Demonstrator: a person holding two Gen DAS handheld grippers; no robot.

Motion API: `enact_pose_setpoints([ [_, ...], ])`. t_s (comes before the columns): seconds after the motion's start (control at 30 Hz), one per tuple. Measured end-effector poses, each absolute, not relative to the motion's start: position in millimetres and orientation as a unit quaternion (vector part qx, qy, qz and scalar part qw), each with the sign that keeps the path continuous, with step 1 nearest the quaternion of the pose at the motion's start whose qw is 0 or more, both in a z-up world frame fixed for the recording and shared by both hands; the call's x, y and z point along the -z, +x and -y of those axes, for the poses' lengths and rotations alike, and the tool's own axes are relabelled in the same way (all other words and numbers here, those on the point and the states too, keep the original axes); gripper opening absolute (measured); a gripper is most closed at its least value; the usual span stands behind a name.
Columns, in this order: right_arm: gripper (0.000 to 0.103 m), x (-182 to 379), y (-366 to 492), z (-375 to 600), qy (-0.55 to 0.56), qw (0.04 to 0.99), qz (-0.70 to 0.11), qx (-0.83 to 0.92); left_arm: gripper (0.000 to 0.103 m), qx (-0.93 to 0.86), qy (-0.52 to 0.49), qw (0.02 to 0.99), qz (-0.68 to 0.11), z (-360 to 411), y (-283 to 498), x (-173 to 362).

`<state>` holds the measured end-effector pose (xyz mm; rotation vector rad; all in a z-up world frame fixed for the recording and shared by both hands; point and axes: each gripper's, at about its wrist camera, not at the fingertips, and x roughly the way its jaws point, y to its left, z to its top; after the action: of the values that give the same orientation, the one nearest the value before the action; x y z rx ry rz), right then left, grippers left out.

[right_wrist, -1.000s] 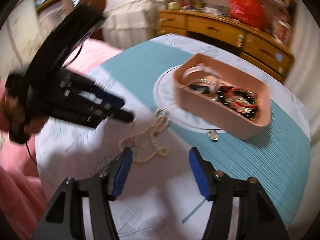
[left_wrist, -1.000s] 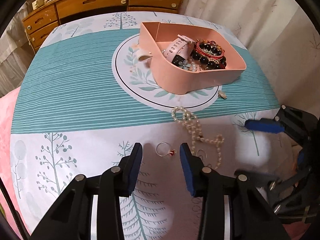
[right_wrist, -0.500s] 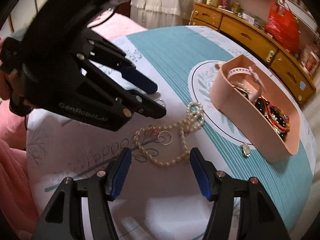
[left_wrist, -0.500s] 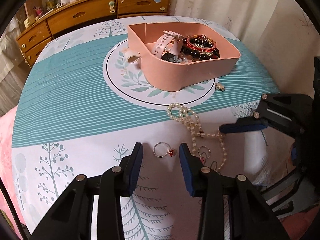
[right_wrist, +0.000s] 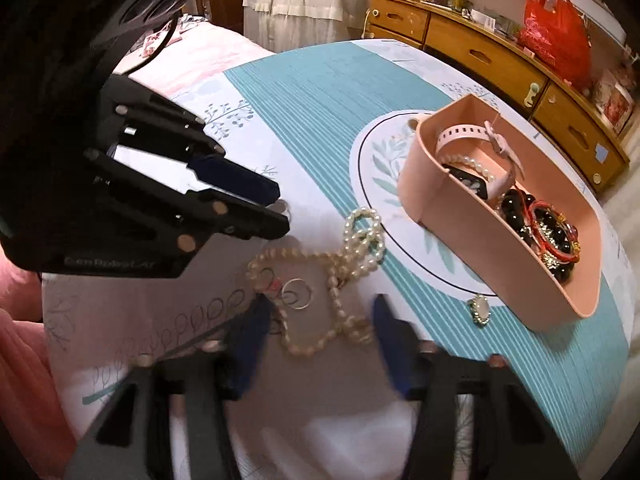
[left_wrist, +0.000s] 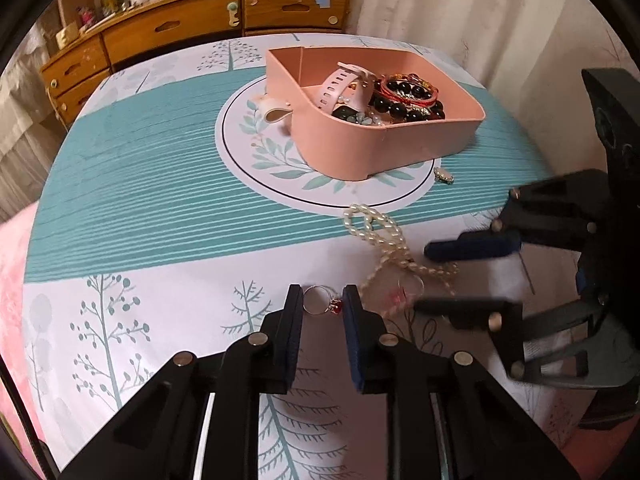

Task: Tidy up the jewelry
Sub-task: 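Grasp the silver ring with the left gripper while the right gripper grasps the pearl strand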

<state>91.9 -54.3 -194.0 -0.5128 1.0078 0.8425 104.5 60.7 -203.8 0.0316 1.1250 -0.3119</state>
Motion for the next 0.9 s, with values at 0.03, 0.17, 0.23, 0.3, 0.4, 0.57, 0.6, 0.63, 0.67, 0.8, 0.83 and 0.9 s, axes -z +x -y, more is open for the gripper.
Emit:
enact_pose_setpoints([
  [0.03,0.023,194,92,55,-0.233,0.761,-0.467,-0.386,0.017,0.146,0.015,0.834,-0.532,-61,104,204],
  [0.17,0.01,194,94,55,-0.234,0.758,-0.477,-0.378,0.01,0.142,0.017,0.833,-0.534,-62,104,204],
  [0.23,0.009,193,96,54,-0.235,0.757,-0.48,-0.376,0.01,0.14,0.011,0.831,-0.538,-64,105,204],
  [0.3,0.009,193,98,53,-0.223,0.759,-0.488,-0.367,0.007,0.144,0.0,0.832,-0.535,-67,104,203],
  [0.4,0.009,193,102,55,-0.198,0.761,-0.507,-0.353,0.007,0.141,-0.004,0.833,-0.535,-70,105,202],
  [0.57,0.0,183,94,59,-0.174,0.767,-0.518,-0.336,0.007,0.152,-0.01,0.832,-0.534,-73,108,200],
  [0.6,0.0,182,91,59,-0.178,0.769,-0.518,-0.329,0.008,0.156,-0.01,0.83,-0.535,-73,108,199],
  [0.63,0.0,181,89,60,-0.179,0.77,-0.518,-0.326,0.009,0.158,-0.007,0.829,-0.536,-72,109,199],
  [0.67,0.0,181,87,61,-0.173,0.767,-0.526,-0.324,0.013,0.158,-0.003,0.829,-0.537,-71,109,198],
  [0.8,0.0,176,80,65,-0.161,0.77,-0.531,-0.315,0.033,0.16,-0.006,0.828,-0.537,-69,113,197],
  [0.83,0.0,174,78,65,-0.164,0.775,-0.528,-0.307,0.036,0.162,-0.008,0.828,-0.537,-70,113,197],
  [0.9,0.0,171,78,67,-0.177,0.785,-0.518,-0.289,0.036,0.164,-0.005,0.828,-0.536,-69,114,197],
])
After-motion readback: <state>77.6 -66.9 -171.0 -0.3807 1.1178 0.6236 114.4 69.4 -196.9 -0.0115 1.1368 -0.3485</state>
